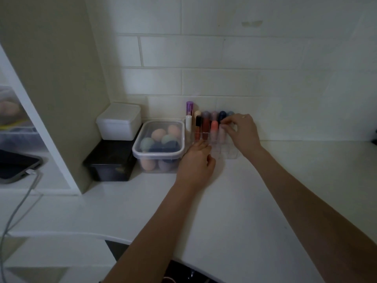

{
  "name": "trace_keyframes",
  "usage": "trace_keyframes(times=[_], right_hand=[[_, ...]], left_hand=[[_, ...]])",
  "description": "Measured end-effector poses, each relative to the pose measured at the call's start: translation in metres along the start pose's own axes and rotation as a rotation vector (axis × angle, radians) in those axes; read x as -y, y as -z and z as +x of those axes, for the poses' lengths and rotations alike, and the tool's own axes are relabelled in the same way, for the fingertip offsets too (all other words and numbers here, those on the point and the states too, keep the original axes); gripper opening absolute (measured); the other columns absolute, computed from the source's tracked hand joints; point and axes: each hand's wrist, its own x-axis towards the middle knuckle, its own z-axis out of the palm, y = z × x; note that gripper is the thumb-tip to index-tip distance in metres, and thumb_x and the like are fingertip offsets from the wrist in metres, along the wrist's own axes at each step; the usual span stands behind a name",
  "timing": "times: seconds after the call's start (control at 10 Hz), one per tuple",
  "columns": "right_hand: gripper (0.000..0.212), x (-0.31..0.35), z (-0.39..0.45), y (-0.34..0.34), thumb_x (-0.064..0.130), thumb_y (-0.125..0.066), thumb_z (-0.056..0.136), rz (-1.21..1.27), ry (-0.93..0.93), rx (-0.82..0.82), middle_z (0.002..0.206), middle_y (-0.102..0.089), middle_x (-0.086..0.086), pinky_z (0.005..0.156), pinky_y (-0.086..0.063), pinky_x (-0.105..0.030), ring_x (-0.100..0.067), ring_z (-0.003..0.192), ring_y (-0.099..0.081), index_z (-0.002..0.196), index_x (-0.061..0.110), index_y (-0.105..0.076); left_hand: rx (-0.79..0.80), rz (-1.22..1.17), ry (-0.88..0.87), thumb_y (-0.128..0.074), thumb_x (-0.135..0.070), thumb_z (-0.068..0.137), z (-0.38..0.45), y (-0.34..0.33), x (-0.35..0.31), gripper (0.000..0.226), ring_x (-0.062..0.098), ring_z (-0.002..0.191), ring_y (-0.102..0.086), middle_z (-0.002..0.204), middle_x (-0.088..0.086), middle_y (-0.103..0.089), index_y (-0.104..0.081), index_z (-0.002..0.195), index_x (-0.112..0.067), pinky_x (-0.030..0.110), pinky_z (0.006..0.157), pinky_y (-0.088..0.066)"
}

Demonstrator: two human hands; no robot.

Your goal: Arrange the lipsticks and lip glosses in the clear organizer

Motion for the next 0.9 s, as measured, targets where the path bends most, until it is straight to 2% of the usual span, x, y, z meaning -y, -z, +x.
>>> trace_keyframes(times=[0.1, 0.2, 0.3, 0.4, 0.5, 0.6, 0.7, 0.8, 0.9], right_hand=[[0.019, -0.003, -0.005, 0.004, 0.021, -0.064, 0.085, 0.073, 0.009, -0.073, 0.104, -0.07, -0.007, 0.088, -0.04, -0.033, -0.028, 0.097, -0.059, 0.103, 0.015, -0.069], [0.018, -0.009, -0.023, 0.011, 0.013, -0.059, 0.09, 0.136, -0.076, -0.246, 0.103, -0.069, -0.011, 0.085, -0.038, -0.025, -0.027, 0.095, -0.059, 0.104, 0.009, -0.068], [0.014, -0.017, -0.037, 0.006, 0.009, -0.062, 0.087, 0.25, -0.202, -0.167, 0.097, -0.07, -0.012, 0.081, -0.046, -0.026, -0.025, 0.09, -0.062, 0.099, 0.006, -0.07], [0.006, -0.014, -0.04, 0.001, 0.006, -0.063, 0.084, 0.343, -0.295, -0.181, 0.085, -0.068, -0.009, 0.072, -0.047, -0.017, -0.02, 0.079, -0.061, 0.088, 0.004, -0.068], [0.008, -0.01, -0.042, -0.002, 0.008, -0.061, 0.086, 0.418, -0.321, -0.214, 0.084, -0.067, -0.009, 0.068, -0.044, -0.008, -0.017, 0.077, -0.059, 0.092, 0.006, -0.066], [0.014, -0.002, -0.045, -0.001, 0.015, -0.057, 0.091, 0.497, -0.335, -0.223, 0.088, -0.065, -0.002, 0.075, -0.049, -0.023, -0.015, 0.081, -0.06, 0.101, 0.01, -0.066], [0.018, 0.003, -0.045, -0.001, 0.022, -0.054, 0.094, 0.473, -0.307, -0.237, 0.085, -0.066, -0.002, 0.074, -0.047, -0.024, -0.018, 0.081, -0.061, 0.093, 0.009, -0.067], [0.018, 0.002, -0.049, -0.001, 0.022, -0.052, 0.095, 0.47, -0.295, -0.203, 0.087, -0.067, -0.001, 0.081, -0.053, -0.038, -0.024, 0.088, -0.065, 0.095, 0.013, -0.067], [0.016, 0.0, -0.044, 0.003, 0.02, -0.05, 0.095, 0.509, -0.313, -0.232, 0.089, -0.067, 0.0, 0.085, -0.054, -0.047, -0.025, 0.091, -0.065, 0.095, 0.021, -0.065]], left_hand=[[0.003, 0.003, -0.002, -0.045, -0.009, 0.079, -0.001, 0.002, 0.0, 0.032, 0.029, 0.116, -0.054, 0.117, 0.018, -0.065, -0.066, 0.1, 0.002, 0.032, 0.096, -0.04], [0.001, -0.004, 0.009, -0.046, -0.009, 0.08, -0.001, 0.005, -0.002, 0.034, 0.029, 0.118, -0.053, 0.122, 0.019, -0.063, -0.065, 0.106, 0.003, 0.029, 0.098, -0.035], [0.007, -0.004, 0.009, -0.045, -0.01, 0.081, -0.002, 0.005, -0.003, 0.035, 0.028, 0.122, -0.051, 0.125, 0.018, -0.061, -0.064, 0.108, 0.002, 0.03, 0.101, -0.036], [0.004, -0.003, 0.015, -0.045, -0.009, 0.081, -0.004, 0.006, -0.004, 0.037, 0.027, 0.123, -0.051, 0.127, 0.016, -0.061, -0.064, 0.111, 0.001, 0.029, 0.102, -0.037], [0.0, -0.003, 0.025, -0.046, -0.007, 0.082, -0.003, 0.005, -0.005, 0.036, 0.025, 0.124, -0.05, 0.129, 0.015, -0.06, -0.063, 0.113, -0.001, 0.028, 0.103, -0.035], [0.001, -0.003, 0.019, -0.047, -0.007, 0.083, -0.002, 0.005, -0.005, 0.037, 0.024, 0.127, -0.048, 0.132, 0.015, -0.058, -0.062, 0.116, -0.001, 0.026, 0.105, -0.034], [-0.009, 0.013, 0.012, -0.046, -0.007, 0.083, -0.002, 0.002, -0.002, 0.037, 0.022, 0.127, -0.047, 0.132, 0.013, -0.058, -0.063, 0.116, -0.002, 0.026, 0.105, -0.035], [0.005, 0.0, 0.014, -0.046, -0.007, 0.083, -0.003, 0.002, -0.002, 0.036, 0.023, 0.127, -0.048, 0.131, 0.013, -0.059, -0.063, 0.115, -0.002, 0.03, 0.108, -0.036], [-0.019, -0.07, 0.025, -0.046, -0.003, 0.082, -0.003, 0.001, -0.002, 0.043, 0.02, 0.132, -0.044, 0.137, 0.01, -0.055, -0.06, 0.122, -0.006, 0.019, 0.112, -0.026]])
